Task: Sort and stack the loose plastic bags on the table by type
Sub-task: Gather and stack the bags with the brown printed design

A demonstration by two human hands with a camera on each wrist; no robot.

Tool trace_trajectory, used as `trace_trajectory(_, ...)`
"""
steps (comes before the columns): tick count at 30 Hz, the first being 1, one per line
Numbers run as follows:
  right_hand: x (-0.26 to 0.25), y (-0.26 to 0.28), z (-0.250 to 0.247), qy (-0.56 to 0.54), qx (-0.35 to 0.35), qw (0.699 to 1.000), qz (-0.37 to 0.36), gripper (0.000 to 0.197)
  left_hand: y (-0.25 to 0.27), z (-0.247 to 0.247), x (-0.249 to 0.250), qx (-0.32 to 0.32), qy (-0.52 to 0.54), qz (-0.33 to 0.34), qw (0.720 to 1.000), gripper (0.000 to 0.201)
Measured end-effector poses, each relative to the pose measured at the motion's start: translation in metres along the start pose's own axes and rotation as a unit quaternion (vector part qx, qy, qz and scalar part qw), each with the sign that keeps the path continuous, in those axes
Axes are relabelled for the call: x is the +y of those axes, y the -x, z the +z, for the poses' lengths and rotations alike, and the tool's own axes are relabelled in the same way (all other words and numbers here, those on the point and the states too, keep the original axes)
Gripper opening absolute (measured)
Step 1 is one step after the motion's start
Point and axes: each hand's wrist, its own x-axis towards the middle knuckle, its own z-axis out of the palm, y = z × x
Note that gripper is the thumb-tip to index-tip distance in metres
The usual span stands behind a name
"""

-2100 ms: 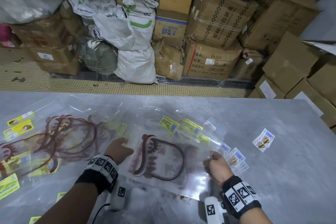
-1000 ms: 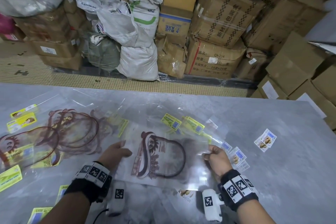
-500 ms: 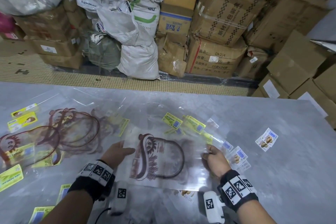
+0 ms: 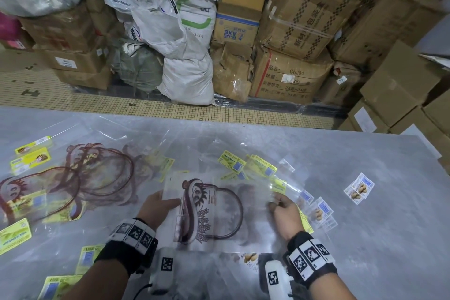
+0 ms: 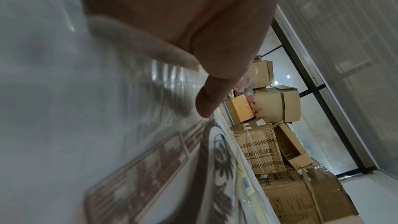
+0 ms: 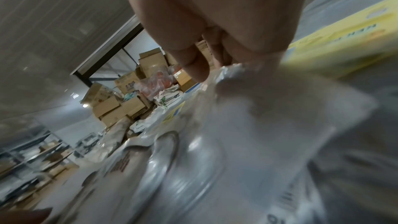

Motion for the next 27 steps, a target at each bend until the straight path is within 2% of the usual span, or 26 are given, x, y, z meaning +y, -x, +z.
trace_trajectory(4,-0.001,0.001,0.007,0.007,-0.003,1.000,-0.015,0.030,0.001,-0.001,-0.001,0.002,-0.005,0.006,1.000,0.013)
trace_trajectory(8,-0.002,-0.002,0.006,-0.011,0.004,1.000,0.005,0.019,0.007,-0.002,0.005,0.001,-0.020,0.018,1.000,0.019)
trace_trajectory(11,-0.005,-0.001,0.004,-0.017,-0.024,0.999,0.023,0.016,0.006,-0.004,0.003,0.004,-0.063,0.032,0.997,0.022)
trace_trajectory(14,-0.003,-0.001,0.001,-0.040,-0.047,0.997,0.053,0.017,0.010,-0.006,0.006,0.006,-0.085,0.041,0.996,0.012)
trace_trajectory(16,-0.001,-0.004,0.001,-0.055,-0.064,0.995,0.046,0.019,0.011,-0.008,0.010,0.001,-0.077,0.047,0.996,0.010)
trace_trajectory(20,-0.023,-0.005,-0.005,-0.080,-0.075,0.994,-0.021,0.027,0.013,-0.009,0.032,0.020,-0.053,0.086,0.995,0.008)
trace_trajectory(22,-0.042,-0.009,-0.007,-0.085,-0.078,0.991,-0.074,0.021,0.009,-0.009,0.048,0.043,-0.035,0.108,0.993,0.006)
trace_trajectory(25,-0.067,-0.022,-0.006,-0.093,-0.024,0.983,-0.158,0.027,0.004,-0.008,0.077,0.062,0.026,0.161,0.985,0.022)
trace_trajectory(27,-0.086,-0.030,-0.006,-0.105,-0.009,0.975,-0.193,0.033,0.002,-0.004,0.094,0.053,0.057,0.195,0.978,0.022)
